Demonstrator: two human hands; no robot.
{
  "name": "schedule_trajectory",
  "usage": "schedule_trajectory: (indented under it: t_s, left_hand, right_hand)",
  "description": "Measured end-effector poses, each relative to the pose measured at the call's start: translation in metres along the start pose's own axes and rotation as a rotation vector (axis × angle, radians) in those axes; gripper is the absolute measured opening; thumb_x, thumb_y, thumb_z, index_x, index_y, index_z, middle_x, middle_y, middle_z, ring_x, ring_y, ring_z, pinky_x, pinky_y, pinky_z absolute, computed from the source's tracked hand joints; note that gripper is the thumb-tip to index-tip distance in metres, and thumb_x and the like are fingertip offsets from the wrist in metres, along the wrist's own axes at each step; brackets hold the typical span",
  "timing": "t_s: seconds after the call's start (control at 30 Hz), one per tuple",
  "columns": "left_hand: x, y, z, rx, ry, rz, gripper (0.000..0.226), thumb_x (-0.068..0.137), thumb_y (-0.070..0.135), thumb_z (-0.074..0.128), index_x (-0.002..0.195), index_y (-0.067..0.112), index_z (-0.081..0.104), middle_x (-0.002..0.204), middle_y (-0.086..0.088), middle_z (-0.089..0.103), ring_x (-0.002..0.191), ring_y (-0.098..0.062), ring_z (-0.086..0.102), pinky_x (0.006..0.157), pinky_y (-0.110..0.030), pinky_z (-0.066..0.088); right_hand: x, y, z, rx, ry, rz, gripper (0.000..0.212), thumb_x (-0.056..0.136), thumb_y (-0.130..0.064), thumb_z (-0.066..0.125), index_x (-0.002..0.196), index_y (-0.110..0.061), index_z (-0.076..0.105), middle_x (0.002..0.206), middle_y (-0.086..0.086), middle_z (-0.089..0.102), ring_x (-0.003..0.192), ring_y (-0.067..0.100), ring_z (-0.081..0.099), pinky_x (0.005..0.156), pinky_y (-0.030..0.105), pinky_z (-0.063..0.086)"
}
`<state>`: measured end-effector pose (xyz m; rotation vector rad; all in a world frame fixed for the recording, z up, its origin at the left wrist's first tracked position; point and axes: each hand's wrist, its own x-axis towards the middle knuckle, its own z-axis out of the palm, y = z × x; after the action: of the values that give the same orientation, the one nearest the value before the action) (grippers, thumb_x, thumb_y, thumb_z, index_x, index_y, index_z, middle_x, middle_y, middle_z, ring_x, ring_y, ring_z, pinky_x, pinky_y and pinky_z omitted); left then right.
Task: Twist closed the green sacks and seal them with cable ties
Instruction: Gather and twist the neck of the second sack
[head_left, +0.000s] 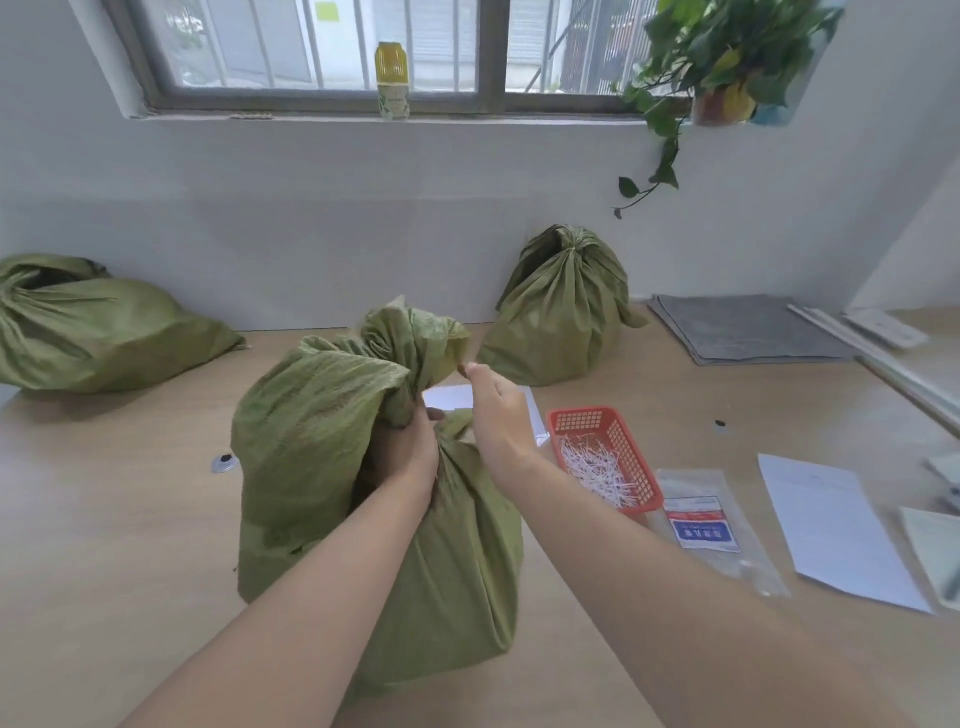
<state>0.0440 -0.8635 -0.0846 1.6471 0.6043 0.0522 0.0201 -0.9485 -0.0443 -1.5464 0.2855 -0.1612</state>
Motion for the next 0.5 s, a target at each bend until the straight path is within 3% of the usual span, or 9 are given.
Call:
schedule_trajectory:
  t_s: [0.13, 0.2, 0.23, 0.3, 0.4, 0.5]
  left_hand:
    - [-0.03, -0.012, 0.005, 0.042, -0.01, 0.081, 0.052, 0.079, 0.055, 0.064, 0.116, 0.02, 0.076, 0.132, -0.005, 0.067, 0.124, -0.027, 0.058, 0.113, -0.042, 0.038]
    - [-0.039, -0.025, 0.014, 0.082, -0.021, 0.115, 0.055, 0.091, 0.05, 0.065, 0.134, 0.016, 0.065, 0.145, -0.006, 0.058, 0.136, -0.028, 0.049, 0.118, -0.043, 0.031]
    - [-0.044, -0.033, 0.02, 0.09, -0.029, 0.127, 0.058, 0.092, 0.051, 0.064, 0.138, 0.015, 0.061, 0.149, -0.006, 0.055, 0.14, -0.029, 0.046, 0.119, -0.045, 0.03]
    - [-0.055, -0.045, 0.033, 0.104, -0.051, 0.126, 0.061, 0.093, 0.052, 0.063, 0.14, 0.015, 0.06, 0.151, -0.007, 0.053, 0.143, -0.03, 0.043, 0.121, -0.046, 0.027]
    - [-0.085, -0.057, 0.049, 0.19, -0.102, 0.125, 0.056, 0.099, 0.048, 0.058, 0.144, 0.015, 0.057, 0.155, -0.006, 0.049, 0.145, -0.03, 0.038, 0.122, -0.042, 0.022]
    - [-0.115, -0.065, 0.069, 0.243, -0.155, 0.24, 0.053, 0.105, 0.04, 0.05, 0.15, 0.011, 0.047, 0.16, -0.008, 0.04, 0.148, -0.029, 0.033, 0.12, -0.036, 0.018]
  right_hand:
    - [-0.02, 0.01, -0.025, 0.027, 0.202, -0.001, 0.046, 0.102, -0.03, 0.048, 0.117, 0.013, 0.059, 0.122, 0.027, 0.061, 0.109, 0.033, 0.057, 0.102, 0.05, 0.043]
    - [-0.032, 0.017, -0.039, 0.018, 0.306, 0.026, 0.04, 0.1, -0.029, 0.048, 0.113, -0.001, 0.073, 0.113, 0.016, 0.071, 0.094, 0.009, 0.066, 0.101, 0.041, 0.047]
    - [-0.038, 0.023, -0.045, 0.01, 0.334, 0.03, 0.039, 0.097, -0.031, 0.047, 0.112, -0.01, 0.075, 0.113, 0.005, 0.074, 0.099, 0.001, 0.065, 0.103, 0.037, 0.049]
    - [-0.052, 0.035, -0.063, -0.015, 0.404, 0.043, 0.041, 0.093, -0.035, 0.047, 0.111, -0.013, 0.076, 0.113, -0.004, 0.074, 0.111, 0.008, 0.064, 0.104, 0.034, 0.048]
    - [-0.07, 0.051, -0.095, -0.04, 0.487, 0.079, 0.044, 0.097, -0.032, 0.047, 0.106, 0.008, 0.064, 0.109, 0.018, 0.068, 0.106, 0.032, 0.061, 0.093, 0.038, 0.049]
    - [-0.085, 0.064, -0.125, -0.016, 0.511, 0.117, 0.043, 0.1, -0.029, 0.047, 0.113, 0.011, 0.058, 0.119, 0.024, 0.062, 0.11, 0.034, 0.055, 0.101, 0.049, 0.045]
